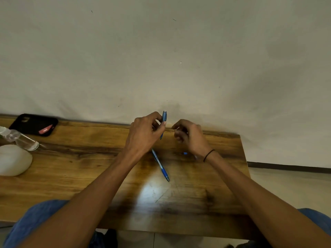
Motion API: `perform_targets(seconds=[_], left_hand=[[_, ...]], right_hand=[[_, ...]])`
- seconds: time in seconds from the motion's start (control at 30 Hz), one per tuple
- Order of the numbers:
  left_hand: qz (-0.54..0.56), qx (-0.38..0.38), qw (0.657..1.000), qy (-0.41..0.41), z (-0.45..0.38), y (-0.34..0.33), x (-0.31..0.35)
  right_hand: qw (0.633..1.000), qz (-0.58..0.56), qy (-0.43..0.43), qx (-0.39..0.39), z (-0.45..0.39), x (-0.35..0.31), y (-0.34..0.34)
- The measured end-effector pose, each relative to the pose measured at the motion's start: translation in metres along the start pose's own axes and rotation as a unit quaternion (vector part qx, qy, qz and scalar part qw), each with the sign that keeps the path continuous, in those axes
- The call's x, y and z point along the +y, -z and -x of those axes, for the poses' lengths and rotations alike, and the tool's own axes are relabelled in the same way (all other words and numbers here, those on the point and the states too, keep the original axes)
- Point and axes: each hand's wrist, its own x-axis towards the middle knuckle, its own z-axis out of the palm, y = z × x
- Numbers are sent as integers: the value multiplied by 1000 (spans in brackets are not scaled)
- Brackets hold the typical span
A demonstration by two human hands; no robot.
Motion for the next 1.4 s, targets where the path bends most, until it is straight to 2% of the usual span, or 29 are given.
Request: perform_targets(seconds=[0.1, 0.2, 0.4, 0.7, 1.4], left_hand=[[1, -11, 1000, -10, 2, -3, 2], [1, -26, 999, -19, 4, -7, 4], [-20, -50, 997, -51, 8, -13, 9], [-43, -55, 995, -66, 9, -11, 11], [-82, -59, 992, -72, 9, -17, 10]], right_hand=[[989, -144, -25, 32, -2, -12, 17], [955, -291, -29, 52, -2, -22, 29], [930, -364, -11, 44, 3, -36, 43], [953, -300, 23, 21, 5, -44, 42], [983, -172, 59, 25, 2, -43, 37]])
